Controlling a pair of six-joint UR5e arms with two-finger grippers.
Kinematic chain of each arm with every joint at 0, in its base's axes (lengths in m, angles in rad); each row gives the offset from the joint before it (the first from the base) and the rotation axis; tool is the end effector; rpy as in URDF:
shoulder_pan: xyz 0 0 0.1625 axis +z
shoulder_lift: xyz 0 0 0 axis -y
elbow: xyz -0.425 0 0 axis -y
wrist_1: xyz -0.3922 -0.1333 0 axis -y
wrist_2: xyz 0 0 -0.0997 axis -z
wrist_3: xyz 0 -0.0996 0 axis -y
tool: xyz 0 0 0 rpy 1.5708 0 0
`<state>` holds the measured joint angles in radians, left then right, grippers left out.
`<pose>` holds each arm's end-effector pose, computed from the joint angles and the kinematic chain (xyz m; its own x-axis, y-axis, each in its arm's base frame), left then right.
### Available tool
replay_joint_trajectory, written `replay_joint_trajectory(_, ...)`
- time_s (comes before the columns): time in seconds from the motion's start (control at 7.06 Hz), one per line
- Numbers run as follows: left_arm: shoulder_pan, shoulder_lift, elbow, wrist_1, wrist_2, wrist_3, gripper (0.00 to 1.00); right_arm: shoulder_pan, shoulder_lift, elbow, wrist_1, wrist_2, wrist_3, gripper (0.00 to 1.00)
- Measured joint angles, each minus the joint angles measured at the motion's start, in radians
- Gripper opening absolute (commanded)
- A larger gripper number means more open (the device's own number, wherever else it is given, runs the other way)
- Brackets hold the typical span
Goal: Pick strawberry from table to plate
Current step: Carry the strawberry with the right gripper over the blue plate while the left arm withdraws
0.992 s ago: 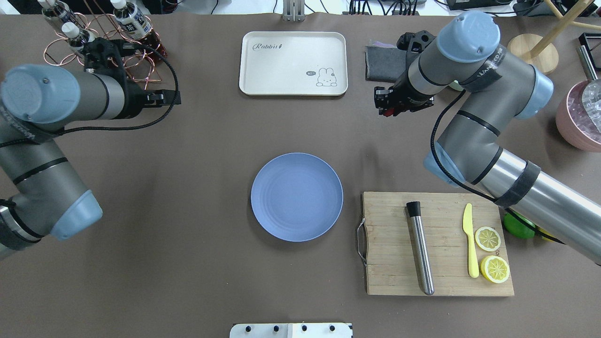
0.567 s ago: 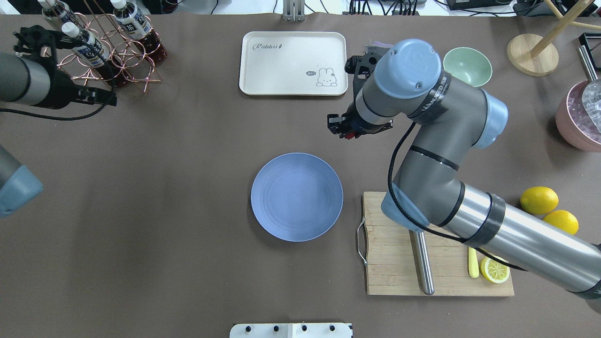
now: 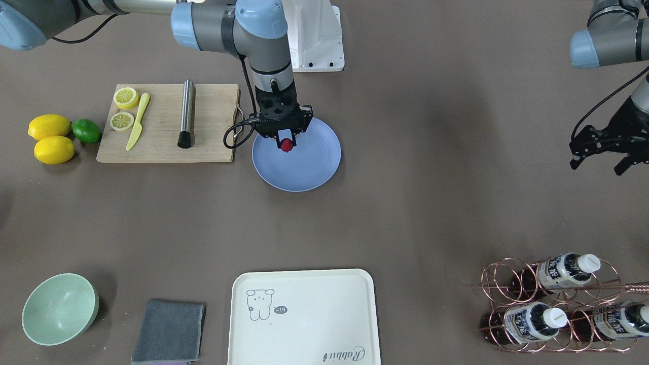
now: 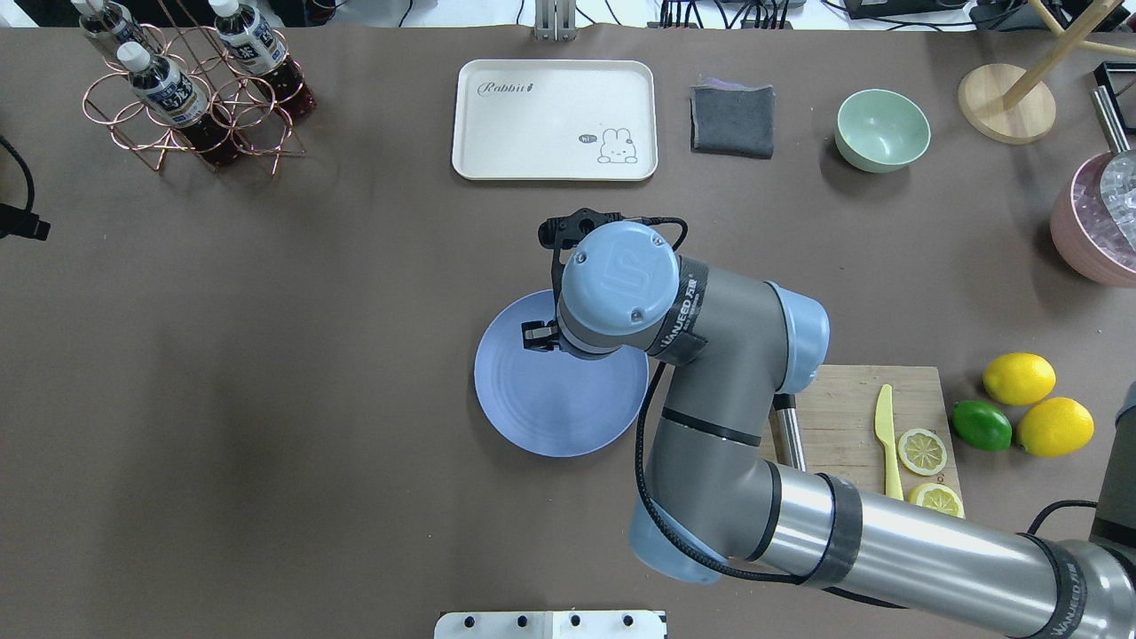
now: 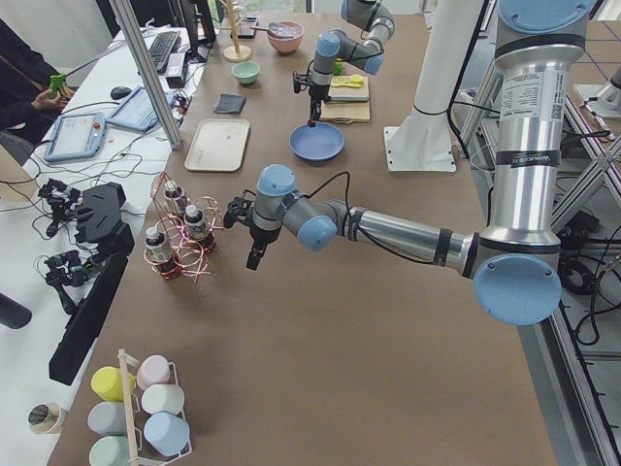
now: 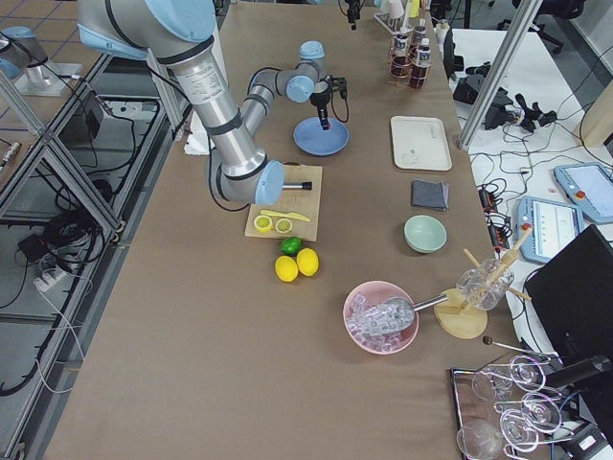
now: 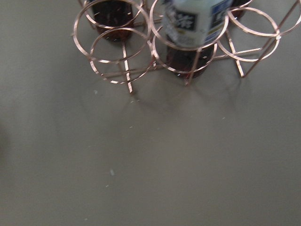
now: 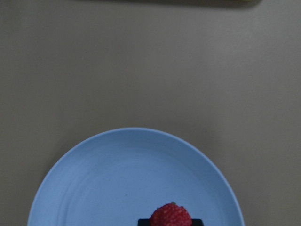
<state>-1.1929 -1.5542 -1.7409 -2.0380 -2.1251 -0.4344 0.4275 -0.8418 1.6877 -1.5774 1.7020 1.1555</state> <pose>0.1133 -0.5047 0.5384 0.7407 0.2245 -0.6332 0.0128 0.9376 0.3474 -0.5719 -0.3927 0.1777 0.6863 -0.1269 0.7162 -0.0498 0.9742 0.2203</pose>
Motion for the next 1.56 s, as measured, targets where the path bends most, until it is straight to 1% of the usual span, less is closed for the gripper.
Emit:
replay_joint_trajectory(0.14, -0.012, 0.008, 0.013, -0.004, -0.002, 0.02, 0.98, -0.013, 0.013, -0.039, 0.009, -0.018, 0.0, 0.0)
replay_joint_trajectory(0.28, -0.018, 0.011, 0.025, -0.007, -0.003, 0.027, 0.98, -0.019, 0.027, -0.091, 0.05, -0.029, 0.0, 0.0)
replay_joint_trajectory(0.43, -0.02, 0.009, 0.032, -0.008, -0.003, 0.03, 0.98, -0.021, 0.033, -0.149, 0.134, -0.034, 0.004, 0.0)
replay_joint_trajectory(0.57, -0.021, 0.005, 0.036, -0.007, -0.002, 0.031, 0.98, -0.022, 0.034, -0.189, 0.205, -0.034, 0.011, 0.04)
replay_joint_trajectory(0.71, -0.022, 0.001, 0.037, -0.003, -0.002, 0.031, 0.98, -0.022, 0.033, -0.204, 0.239, -0.032, 0.016, 0.99)
replay_joint_trajectory(0.99, -0.022, -0.006, 0.045, -0.002, -0.002, 0.031, 0.98, -0.021, 0.023, -0.2, 0.252, -0.025, 0.032, 1.0)
replay_joint_trajectory(1.28, -0.022, -0.008, 0.048, -0.004, -0.002, 0.03, 0.98, -0.008, -0.01, -0.146, 0.23, -0.006, 0.062, 1.0)
replay_joint_trajectory(1.42, -0.022, -0.008, 0.049, -0.005, -0.003, 0.03, 0.98, 0.025, -0.021, -0.096, 0.177, 0.031, 0.062, 1.0)
replay_joint_trajectory(1.56, -0.022, -0.007, 0.049, -0.006, -0.004, 0.034, 0.98, 0.079, -0.027, -0.035, 0.094, 0.091, 0.056, 1.0)
